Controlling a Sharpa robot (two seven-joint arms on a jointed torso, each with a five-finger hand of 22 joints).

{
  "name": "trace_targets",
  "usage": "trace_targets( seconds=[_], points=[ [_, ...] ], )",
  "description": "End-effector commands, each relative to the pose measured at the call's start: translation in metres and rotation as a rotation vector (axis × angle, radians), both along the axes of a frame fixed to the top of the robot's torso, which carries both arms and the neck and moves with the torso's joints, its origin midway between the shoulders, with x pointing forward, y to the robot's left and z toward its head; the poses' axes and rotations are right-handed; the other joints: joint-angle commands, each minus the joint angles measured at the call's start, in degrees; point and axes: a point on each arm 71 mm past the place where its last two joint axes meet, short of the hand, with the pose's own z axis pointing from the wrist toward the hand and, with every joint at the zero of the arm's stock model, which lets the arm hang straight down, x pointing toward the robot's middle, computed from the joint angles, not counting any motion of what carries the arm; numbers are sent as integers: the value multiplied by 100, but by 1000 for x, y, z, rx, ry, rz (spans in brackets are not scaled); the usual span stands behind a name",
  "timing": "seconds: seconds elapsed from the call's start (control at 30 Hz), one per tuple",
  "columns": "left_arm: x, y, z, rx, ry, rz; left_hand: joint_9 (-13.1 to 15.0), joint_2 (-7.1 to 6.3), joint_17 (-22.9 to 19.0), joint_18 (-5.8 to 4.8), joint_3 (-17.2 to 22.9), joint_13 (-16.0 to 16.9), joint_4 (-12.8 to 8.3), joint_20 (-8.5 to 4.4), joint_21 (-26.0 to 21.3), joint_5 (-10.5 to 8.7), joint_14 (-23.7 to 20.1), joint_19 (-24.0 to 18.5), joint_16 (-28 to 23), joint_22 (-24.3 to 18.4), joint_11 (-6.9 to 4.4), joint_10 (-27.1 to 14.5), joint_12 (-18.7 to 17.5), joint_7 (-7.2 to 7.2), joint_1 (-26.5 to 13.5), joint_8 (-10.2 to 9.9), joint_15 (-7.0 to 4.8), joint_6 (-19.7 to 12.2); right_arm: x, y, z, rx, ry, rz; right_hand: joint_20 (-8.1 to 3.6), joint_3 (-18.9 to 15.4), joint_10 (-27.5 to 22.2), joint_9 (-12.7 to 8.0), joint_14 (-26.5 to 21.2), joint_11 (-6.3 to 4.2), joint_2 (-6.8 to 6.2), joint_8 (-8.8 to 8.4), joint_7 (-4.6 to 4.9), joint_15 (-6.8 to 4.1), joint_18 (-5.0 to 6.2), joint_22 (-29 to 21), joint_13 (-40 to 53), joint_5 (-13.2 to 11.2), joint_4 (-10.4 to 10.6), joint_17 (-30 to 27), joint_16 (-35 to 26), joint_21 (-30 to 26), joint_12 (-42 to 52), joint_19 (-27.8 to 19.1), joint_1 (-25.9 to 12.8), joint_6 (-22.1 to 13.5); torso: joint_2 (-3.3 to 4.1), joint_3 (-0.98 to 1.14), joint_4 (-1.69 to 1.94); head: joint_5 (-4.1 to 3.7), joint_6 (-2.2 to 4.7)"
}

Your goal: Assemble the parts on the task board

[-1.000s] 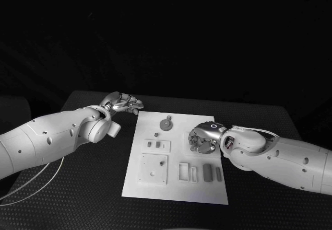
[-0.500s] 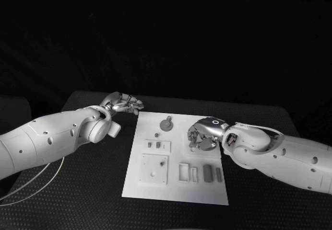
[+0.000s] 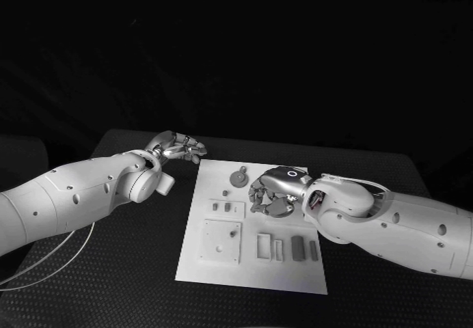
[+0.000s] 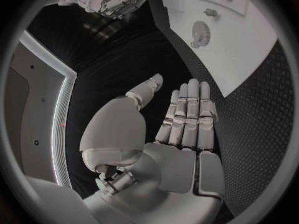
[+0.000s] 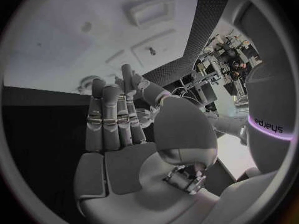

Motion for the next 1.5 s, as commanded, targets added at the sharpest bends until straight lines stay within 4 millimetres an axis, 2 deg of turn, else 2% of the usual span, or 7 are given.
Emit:
trace_targets(
  seconds=[0.03,0.2,0.37,0.57,0.83,1.5],
  points=[
    [1,-3,2,-11,-10,-12,8,-28,8,-29,-7,-9,40,8,-8,-25,47,30,-34,-9,-12,-39,10,-3,-32,13,1,-50,-7,18,-2,17,15,45,-4,43,26,10,8,-3,1,17,15,-37,56,44,13,14,-6,9,24,37,29,37,46,40,-3,0,-9,41,5],
    [2,-4,2,-14,-9,-11,8,-21,15,-30,-8,-9,49,9,-7,-24,49,32,-39,-12,-12,-38,11,-2,-38,14,2,-50,-19,46,-11,17,26,106,-4,45,22,10,6,-2,6,15,16,-37,56,44,16,14,-5,9,24,34,25,37,41,36,-5,-4,-6,38,20],
    [2,-5,2,-14,-8,-13,8,-20,18,-30,-9,-10,51,9,-6,-24,50,32,-42,-13,-12,-38,11,-3,-40,15,2,-51,-32,68,-24,22,48,150,-5,47,19,11,4,-2,11,13,17,-36,56,45,18,14,-7,8,24,33,23,38,39,33,11,-2,16,48,27],
    [2,-6,2,-15,-7,-15,8,-22,23,-29,-9,-11,52,8,-7,-24,50,31,-45,-15,-12,-38,11,-3,-39,16,1,-52,-43,85,-34,19,62,188,-6,49,16,11,1,-1,15,11,18,-36,56,47,22,15,-10,8,23,32,20,40,37,30,7,-4,11,108,-7],
    [2,-7,2,-16,-6,-18,9,-22,29,-29,-10,-12,54,8,-6,-24,51,31,-50,-17,-12,-38,11,-3,-38,17,1,-53,-46,90,-43,-7,69,202,-7,50,15,13,0,-1,17,10,19,-37,56,49,25,15,-11,8,23,31,18,40,34,28,8,-4,4,148,-41],
    [1,-8,2,-17,-4,-23,9,-22,43,-30,-12,-14,59,8,-6,-25,54,31,-61,-23,-12,-38,12,-3,-39,21,1,-54,-46,92,-61,-53,83,202,-8,53,12,16,-4,-1,21,9,20,-37,56,53,35,15,-13,8,24,28,14,40,28,25,8,5,2,157,-85]
  ],
)
